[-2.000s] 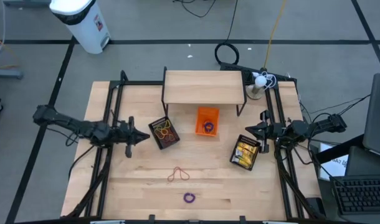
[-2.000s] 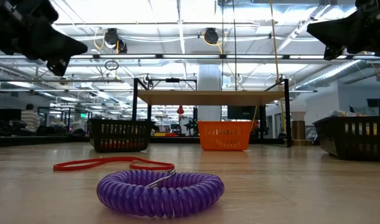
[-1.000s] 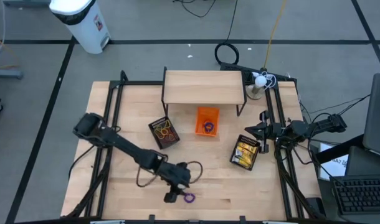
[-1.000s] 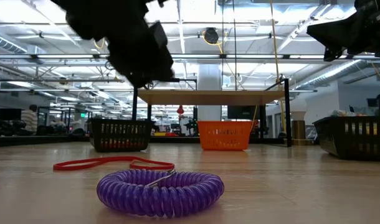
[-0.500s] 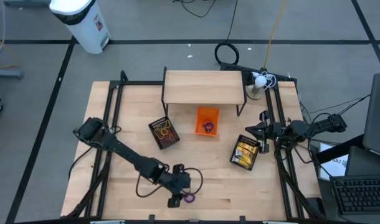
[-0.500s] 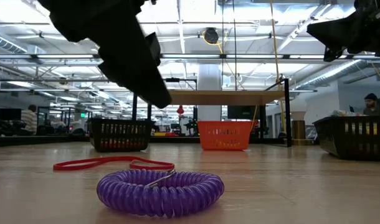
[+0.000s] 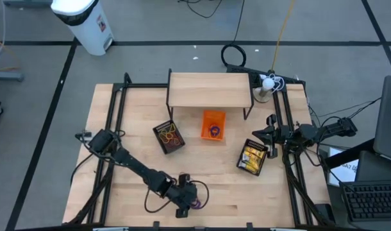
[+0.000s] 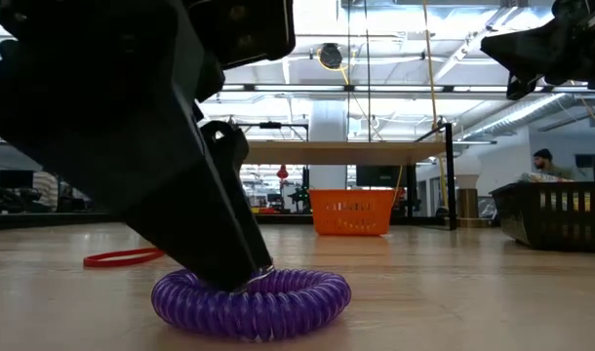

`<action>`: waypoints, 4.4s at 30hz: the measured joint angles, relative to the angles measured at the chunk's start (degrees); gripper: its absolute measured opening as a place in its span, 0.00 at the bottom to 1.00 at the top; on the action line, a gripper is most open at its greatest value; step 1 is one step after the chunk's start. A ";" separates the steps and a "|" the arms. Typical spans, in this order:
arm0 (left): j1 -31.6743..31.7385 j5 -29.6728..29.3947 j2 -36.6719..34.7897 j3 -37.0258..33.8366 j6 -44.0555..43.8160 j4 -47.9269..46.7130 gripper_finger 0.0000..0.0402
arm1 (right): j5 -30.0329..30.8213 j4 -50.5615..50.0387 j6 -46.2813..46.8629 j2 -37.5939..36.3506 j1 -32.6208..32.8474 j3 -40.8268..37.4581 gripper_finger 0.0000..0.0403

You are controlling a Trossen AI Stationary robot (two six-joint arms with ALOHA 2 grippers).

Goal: Pick & Place Office Desk Supplies
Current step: Put the violet spring keychain into the orange bin

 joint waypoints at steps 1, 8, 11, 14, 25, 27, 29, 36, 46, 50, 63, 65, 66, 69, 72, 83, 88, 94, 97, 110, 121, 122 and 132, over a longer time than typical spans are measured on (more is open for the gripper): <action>0.15 -0.02 0.19 0.02 -0.16 0.00 0.62 | 0.02 -0.01 0.00 0.00 0.00 0.01 0.01; 0.33 -2.30 2.26 0.27 -3.52 -3.93 0.60 | -1.06 -1.27 2.30 0.00 -0.02 0.01 0.01; -0.01 -3.12 3.54 0.40 -5.03 -5.46 0.54 | -2.99 -1.98 2.99 0.00 0.00 0.02 0.01; -0.24 -3.60 3.96 0.45 -5.50 -6.20 0.46 | -4.27 -2.12 3.04 0.02 0.00 0.02 0.01; 0.26 -5.21 3.30 0.41 -4.96 -9.68 0.05 | -4.42 -2.08 3.04 0.04 0.00 0.02 0.01; 0.38 -4.88 3.18 0.40 -3.05 -9.41 0.04 | -4.42 -2.01 3.03 0.04 0.00 0.02 0.01; 0.18 -4.91 2.06 0.07 0.47 -8.75 0.05 | -4.42 -2.04 2.94 0.04 0.01 0.02 0.01; -1.91 -13.93 -10.26 -0.73 9.39 -10.54 0.04 | -4.40 -2.27 2.89 0.19 0.00 0.02 0.01; -5.31 -35.38 -37.35 -10.48 10.23 -8.71 0.03 | -5.90 -3.19 3.58 0.59 0.01 0.02 0.01; -5.42 -42.60 -48.10 -20.05 8.43 -6.22 0.03 | -5.90 -3.40 3.58 0.59 0.00 0.02 0.01; -3.38 -37.08 -74.99 -49.89 20.46 21.39 0.03 | -5.85 -2.92 1.97 0.59 0.00 0.02 0.01; -3.39 -36.53 -77.98 -51.38 24.39 23.12 0.04 | -5.86 -2.97 1.90 0.59 0.00 0.02 0.01; -3.37 -36.93 -79.52 -51.71 25.47 23.04 0.04 | -5.86 -2.97 1.90 0.59 0.00 0.02 0.01; -2.14 -40.42 -84.60 -51.85 27.36 20.12 0.03 | -5.87 -2.16 2.38 0.59 0.00 0.02 0.01; -0.16 -39.64 -90.38 -51.85 30.91 18.04 0.03 | -5.92 -0.58 3.06 0.59 0.00 0.02 0.01; 2.06 -31.34 -97.87 -51.85 32.36 16.69 0.03 | -5.92 2.46 -4.05 0.63 0.00 0.00 0.01; 2.29 -34.92 -94.23 -51.85 30.84 17.46 0.03 | -5.88 3.01 -5.47 0.63 0.00 0.01 0.01; 6.27 -31.98 -82.93 -46.43 29.72 21.41 0.03 | -5.73 3.02 -7.61 1.27 -0.02 0.01 0.01; 9.06 -27.47 -76.43 -39.08 28.90 19.22 0.03 | -5.33 4.09 -7.61 1.27 -0.02 0.01 0.01; 24.59 -10.62 -43.84 -14.08 25.79 10.24 0.03 | -2.73 2.21 -3.26 4.07 -0.02 0.02 0.01; 33.80 2.02 -19.03 -3.45 22.47 8.72 0.03 | -2.73 3.03 -4.51 6.08 -0.02 0.02 0.01; 34.49 2.54 -17.49 -2.76 22.42 8.31 0.03 | -2.73 3.10 -4.65 6.06 -0.02 0.02 0.01; 39.12 5.65 -7.30 0.14 19.44 7.24 0.03 | -2.73 3.08 -4.81 6.08 -0.02 0.02 0.01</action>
